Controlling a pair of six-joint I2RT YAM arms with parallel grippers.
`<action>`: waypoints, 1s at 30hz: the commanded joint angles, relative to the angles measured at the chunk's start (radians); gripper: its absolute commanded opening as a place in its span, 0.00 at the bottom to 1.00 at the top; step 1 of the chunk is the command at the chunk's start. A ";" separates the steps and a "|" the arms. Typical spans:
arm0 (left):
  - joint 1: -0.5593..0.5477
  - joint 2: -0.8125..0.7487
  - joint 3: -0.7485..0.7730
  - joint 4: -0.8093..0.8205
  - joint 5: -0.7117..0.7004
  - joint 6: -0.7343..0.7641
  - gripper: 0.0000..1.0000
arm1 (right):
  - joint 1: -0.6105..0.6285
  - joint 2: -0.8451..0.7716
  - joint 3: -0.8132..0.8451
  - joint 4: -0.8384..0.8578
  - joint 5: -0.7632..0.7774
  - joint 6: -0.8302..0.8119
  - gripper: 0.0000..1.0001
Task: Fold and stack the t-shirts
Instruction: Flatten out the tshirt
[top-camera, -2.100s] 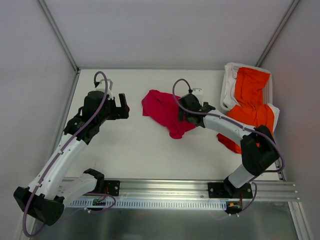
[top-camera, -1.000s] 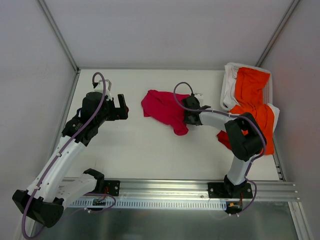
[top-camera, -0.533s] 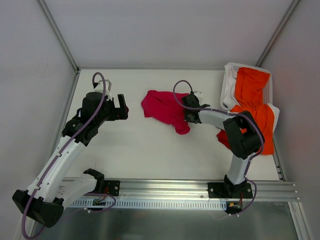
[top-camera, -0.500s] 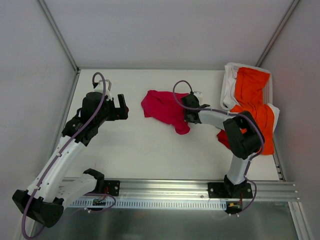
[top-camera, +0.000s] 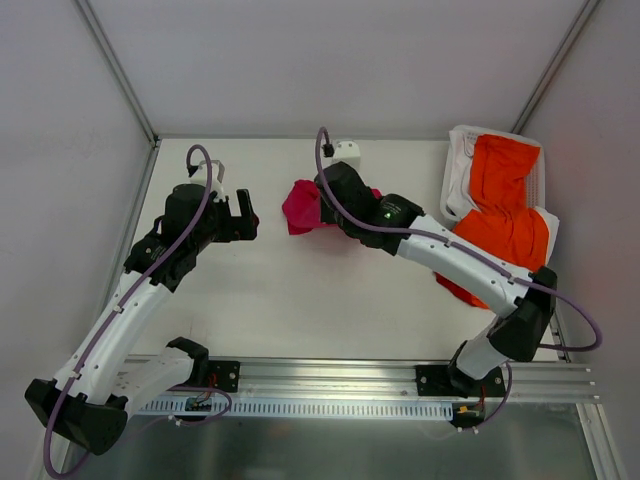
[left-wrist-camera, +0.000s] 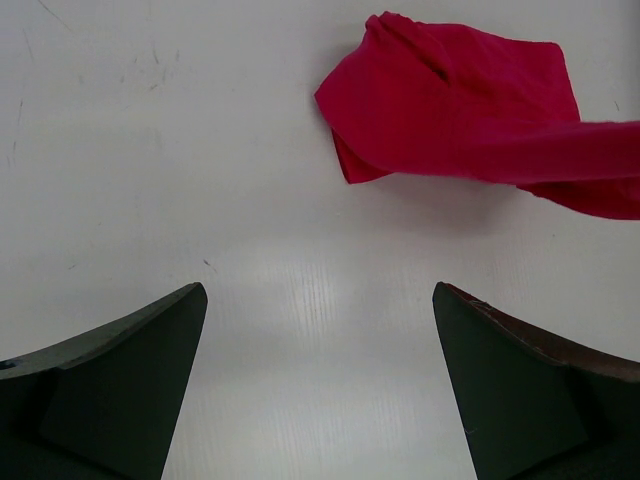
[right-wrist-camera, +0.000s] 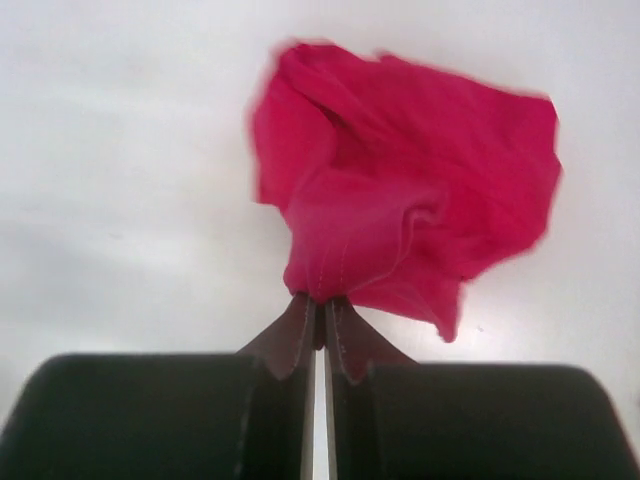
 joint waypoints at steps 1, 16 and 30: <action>-0.006 -0.015 0.018 0.001 0.012 -0.010 0.99 | 0.091 -0.009 0.196 -0.135 0.087 -0.071 0.01; -0.006 -0.042 0.023 0.002 -0.003 -0.004 0.99 | 0.566 0.178 1.030 -0.309 0.400 -0.542 0.00; -0.006 -0.085 0.012 0.002 -0.031 -0.002 0.99 | 0.509 -0.005 0.765 0.383 0.681 -1.168 0.00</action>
